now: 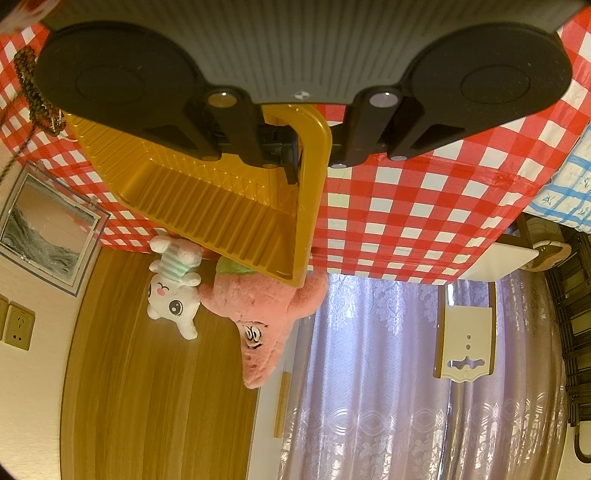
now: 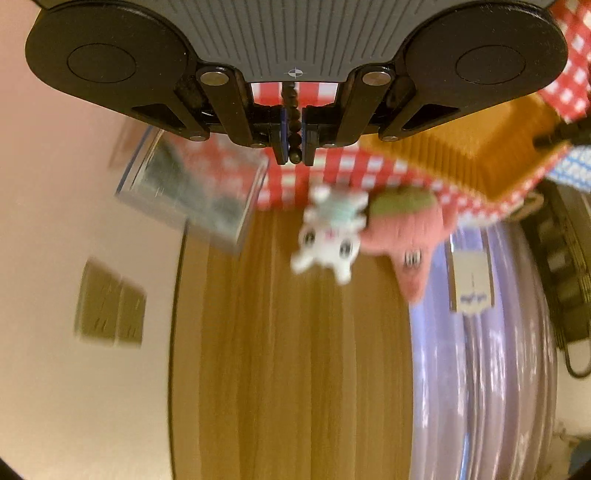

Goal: Organize jewelry
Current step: 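Lift the dark bead necklace with the right tool over the tray, then open the right tool to drop the necklace into the tray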

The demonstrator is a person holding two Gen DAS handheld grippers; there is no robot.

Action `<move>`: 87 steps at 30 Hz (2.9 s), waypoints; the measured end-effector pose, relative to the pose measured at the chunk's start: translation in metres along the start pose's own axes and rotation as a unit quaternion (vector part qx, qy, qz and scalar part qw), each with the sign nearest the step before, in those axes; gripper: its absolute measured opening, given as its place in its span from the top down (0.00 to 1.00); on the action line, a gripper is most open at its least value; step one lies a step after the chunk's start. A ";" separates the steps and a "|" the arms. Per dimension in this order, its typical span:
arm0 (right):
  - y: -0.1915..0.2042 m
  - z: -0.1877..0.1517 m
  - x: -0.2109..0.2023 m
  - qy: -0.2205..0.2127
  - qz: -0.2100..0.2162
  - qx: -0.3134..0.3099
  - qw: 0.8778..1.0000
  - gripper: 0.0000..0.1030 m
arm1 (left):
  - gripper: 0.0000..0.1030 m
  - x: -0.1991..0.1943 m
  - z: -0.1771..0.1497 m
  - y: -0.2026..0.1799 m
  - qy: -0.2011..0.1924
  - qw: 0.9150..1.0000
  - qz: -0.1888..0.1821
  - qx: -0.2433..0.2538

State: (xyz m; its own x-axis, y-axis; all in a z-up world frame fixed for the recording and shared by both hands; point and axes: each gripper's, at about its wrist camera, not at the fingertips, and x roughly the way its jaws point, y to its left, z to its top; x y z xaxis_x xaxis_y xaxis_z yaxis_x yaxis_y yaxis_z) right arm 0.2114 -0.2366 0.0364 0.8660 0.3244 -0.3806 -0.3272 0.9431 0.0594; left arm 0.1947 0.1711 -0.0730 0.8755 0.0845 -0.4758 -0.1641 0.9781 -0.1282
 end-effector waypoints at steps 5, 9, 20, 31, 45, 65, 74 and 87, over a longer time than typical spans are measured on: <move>-0.013 0.025 -0.028 -0.035 -0.005 0.018 0.999 0.93 | 0.95 0.000 0.000 0.000 0.000 1.000 0.000 0.000; -0.024 0.038 -0.043 -0.040 -0.002 0.037 0.999 0.93 | 0.95 0.000 0.000 0.000 0.001 1.000 0.000 0.000; -0.024 0.089 -0.082 -0.039 0.003 -0.003 0.999 0.93 | 0.95 -0.002 0.000 0.000 -0.001 1.000 0.000 0.003; 0.007 0.152 -0.104 -0.085 0.065 -0.031 0.994 0.93 | 0.95 -0.004 0.001 -0.002 -0.004 1.000 -0.002 0.005; 0.088 0.203 -0.063 -0.139 0.202 -0.014 0.969 0.93 | 0.95 -0.006 0.000 -0.004 -0.004 1.000 -0.002 0.003; 0.164 0.132 0.048 0.045 0.300 0.040 0.952 0.93 | 0.94 -0.009 0.002 -0.008 -0.011 1.000 -0.009 -0.008; 0.155 0.050 0.115 0.165 0.269 0.099 0.944 0.93 | 0.94 -0.008 0.003 -0.006 -0.011 1.000 -0.010 -0.009; 0.145 0.006 0.142 0.202 0.195 0.108 0.954 0.58 | 0.94 -0.006 0.002 -0.004 -0.008 1.000 -0.008 -0.012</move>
State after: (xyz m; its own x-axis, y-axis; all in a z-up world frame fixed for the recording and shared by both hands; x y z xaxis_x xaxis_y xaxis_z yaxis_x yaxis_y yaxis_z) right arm 0.2886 -0.0534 -0.0037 0.4633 0.6401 -0.6129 -0.4719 0.7636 0.4408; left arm 0.1908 0.1669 -0.0680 0.8852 0.0715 -0.4596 -0.1601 0.9746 -0.1568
